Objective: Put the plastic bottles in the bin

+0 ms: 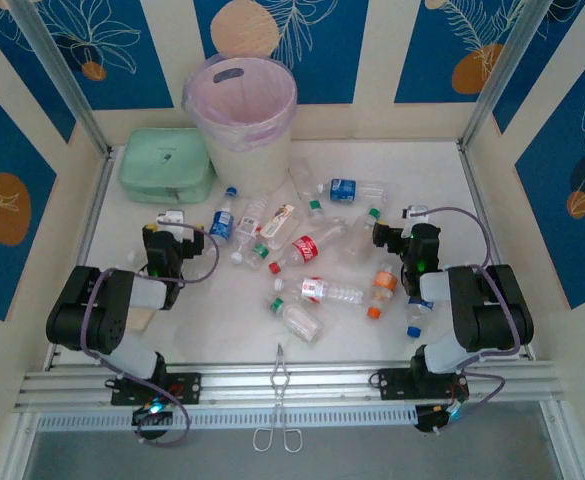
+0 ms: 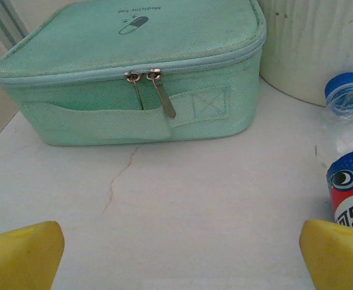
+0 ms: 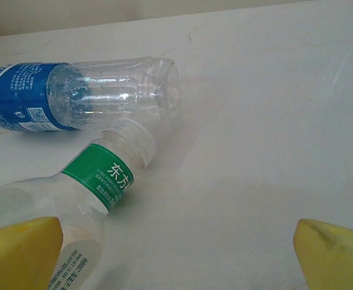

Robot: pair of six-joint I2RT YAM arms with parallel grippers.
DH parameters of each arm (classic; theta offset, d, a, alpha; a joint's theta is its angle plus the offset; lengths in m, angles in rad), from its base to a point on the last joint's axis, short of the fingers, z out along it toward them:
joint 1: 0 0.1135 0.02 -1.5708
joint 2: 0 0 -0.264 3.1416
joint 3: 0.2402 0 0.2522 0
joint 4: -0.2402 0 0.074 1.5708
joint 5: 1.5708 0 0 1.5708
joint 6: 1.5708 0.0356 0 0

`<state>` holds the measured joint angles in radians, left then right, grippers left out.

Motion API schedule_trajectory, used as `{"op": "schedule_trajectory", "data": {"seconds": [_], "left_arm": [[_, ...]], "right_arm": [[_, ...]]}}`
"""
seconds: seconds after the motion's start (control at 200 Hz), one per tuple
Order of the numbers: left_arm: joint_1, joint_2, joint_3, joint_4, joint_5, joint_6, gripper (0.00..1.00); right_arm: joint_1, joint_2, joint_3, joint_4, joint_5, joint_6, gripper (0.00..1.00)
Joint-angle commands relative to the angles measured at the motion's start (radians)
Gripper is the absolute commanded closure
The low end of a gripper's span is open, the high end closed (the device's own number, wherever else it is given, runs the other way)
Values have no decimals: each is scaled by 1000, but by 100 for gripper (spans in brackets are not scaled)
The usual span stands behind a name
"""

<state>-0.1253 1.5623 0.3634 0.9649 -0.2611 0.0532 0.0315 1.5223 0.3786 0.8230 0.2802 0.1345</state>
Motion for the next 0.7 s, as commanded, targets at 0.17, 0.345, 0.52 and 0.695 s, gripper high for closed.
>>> {"op": "schedule_trajectory", "data": {"seconds": [0.17,0.345,0.52,0.695], "left_arm": [[11,8,-7,26,20,-16,0],[10,8,-6,23,19,-16,0],[24,7,0,5,32,-31,0],[26,8,3,1,35,-32,0]], "right_arm": [[4,1,17,24,-2,4,1],[1,1,18,23,-4,4,1],[-7,0,21,16,-23,8,1],[-17,-1,23,9,-42,14,1]]}}
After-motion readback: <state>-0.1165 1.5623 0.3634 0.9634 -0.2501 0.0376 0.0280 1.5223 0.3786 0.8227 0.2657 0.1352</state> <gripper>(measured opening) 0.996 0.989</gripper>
